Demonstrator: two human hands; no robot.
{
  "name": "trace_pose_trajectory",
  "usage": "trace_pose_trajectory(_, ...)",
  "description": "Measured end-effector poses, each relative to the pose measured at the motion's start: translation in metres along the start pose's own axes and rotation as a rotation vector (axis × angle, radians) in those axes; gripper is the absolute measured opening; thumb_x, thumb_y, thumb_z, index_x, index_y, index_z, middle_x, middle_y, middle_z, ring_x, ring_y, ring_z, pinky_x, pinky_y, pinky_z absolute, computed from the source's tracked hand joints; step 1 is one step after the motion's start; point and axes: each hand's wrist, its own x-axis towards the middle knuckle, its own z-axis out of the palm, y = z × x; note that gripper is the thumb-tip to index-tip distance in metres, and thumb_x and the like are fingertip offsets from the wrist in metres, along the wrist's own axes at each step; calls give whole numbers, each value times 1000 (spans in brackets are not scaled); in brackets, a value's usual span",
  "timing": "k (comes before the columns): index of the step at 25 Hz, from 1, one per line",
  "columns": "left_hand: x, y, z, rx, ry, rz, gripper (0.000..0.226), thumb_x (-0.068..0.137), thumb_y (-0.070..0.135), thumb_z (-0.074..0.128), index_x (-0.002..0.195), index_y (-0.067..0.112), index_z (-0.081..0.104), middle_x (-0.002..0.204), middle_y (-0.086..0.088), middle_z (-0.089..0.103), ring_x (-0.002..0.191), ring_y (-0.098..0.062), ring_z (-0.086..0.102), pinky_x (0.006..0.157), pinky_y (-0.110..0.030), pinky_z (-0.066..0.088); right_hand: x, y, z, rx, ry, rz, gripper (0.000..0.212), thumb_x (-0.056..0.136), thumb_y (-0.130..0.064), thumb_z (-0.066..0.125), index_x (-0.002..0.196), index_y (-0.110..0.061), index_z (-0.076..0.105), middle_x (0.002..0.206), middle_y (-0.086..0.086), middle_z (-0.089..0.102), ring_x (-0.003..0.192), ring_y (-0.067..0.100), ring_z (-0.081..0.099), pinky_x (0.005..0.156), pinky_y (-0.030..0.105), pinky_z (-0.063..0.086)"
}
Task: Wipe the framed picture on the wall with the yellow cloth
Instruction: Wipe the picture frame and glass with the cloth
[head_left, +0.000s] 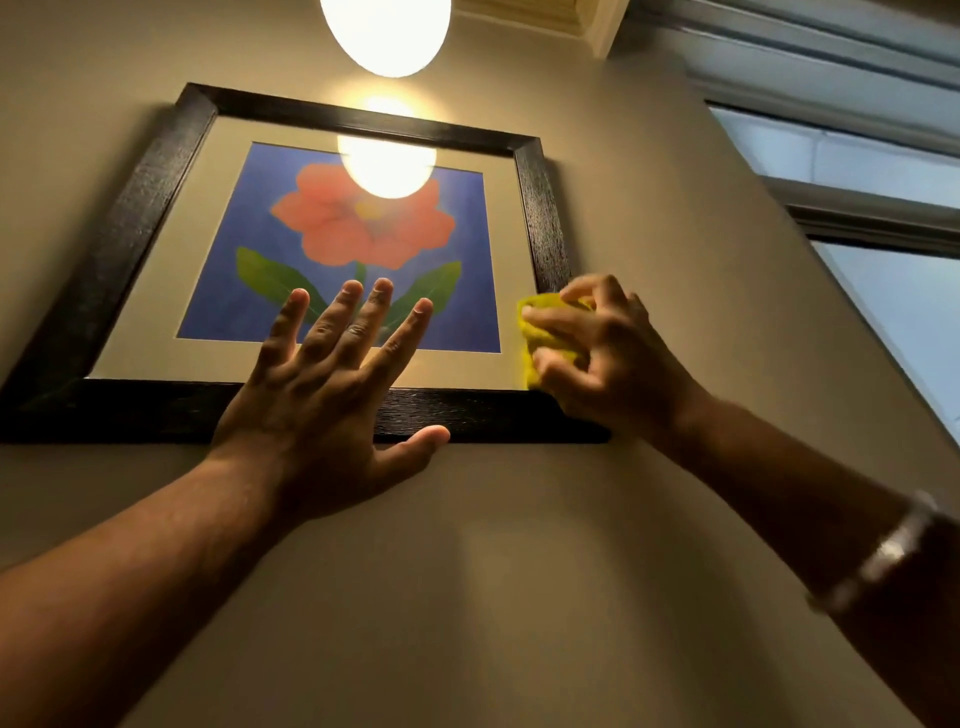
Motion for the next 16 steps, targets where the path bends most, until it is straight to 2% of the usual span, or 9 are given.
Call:
trace_pose_trajectory(1, -1, 0, 0, -2, 0, -3, 93, 80, 81, 24, 154, 29, 0, 162, -9, 6, 149, -29, 5, 119, -58, 4, 32, 7, 4, -11, 14, 26, 47, 79, -44, 46, 121, -27, 60, 124, 15, 49, 110, 30, 50, 93, 35, 41)
trace_pose_trajectory(3, -2, -1, 0, 13, 2, -5, 92, 81, 81, 23, 154, 29, 0, 162, -9, 7, 149, -29, 5, 119, -59, 5, 109, 26, 9, -28, 27, 120, 48, 81, -43, 44, 125, -30, 56, 130, 12, 53, 114, 30, 53, 96, 34, 42)
trace_pose_trajectory(6, -4, -1, 2, 29, 3, -15, 92, 81, 82, 21, 154, 30, 1, 162, -9, 9, 149, -29, 6, 119, -59, 6, 195, 50, 19, -26, 11, 343, 54, 88, -37, 41, 141, -33, 33, 148, 7, 41, 131, 30, 41, 109, 37, 35)
trace_pose_trajectory(8, -4, -2, 2, 20, 5, -13, 92, 80, 83, 22, 153, 31, 0, 162, -9, 9, 149, -28, 6, 119, -59, 6, 216, 54, 25, 3, -23, 404, 55, 90, -36, 39, 143, -28, 30, 151, 6, 37, 135, 30, 37, 112, 38, 31)
trace_pose_trajectory(12, -5, -1, 1, 15, 2, -13, 93, 80, 82, 21, 154, 29, 3, 162, -9, 11, 149, -29, 9, 119, -59, 7, 178, 46, 14, 11, -70, 341, 55, 87, -39, 40, 141, -28, 34, 149, 9, 39, 131, 31, 40, 107, 36, 34)
trace_pose_trajectory(16, -3, 1, 1, -3, -8, -20, 95, 79, 82, 22, 154, 26, 2, 162, -10, 10, 149, -30, 9, 118, -60, 7, 22, 12, 3, 92, -171, 47, 62, 81, -43, 41, 140, -24, 38, 151, 8, 36, 140, 27, 30, 115, 38, 24)
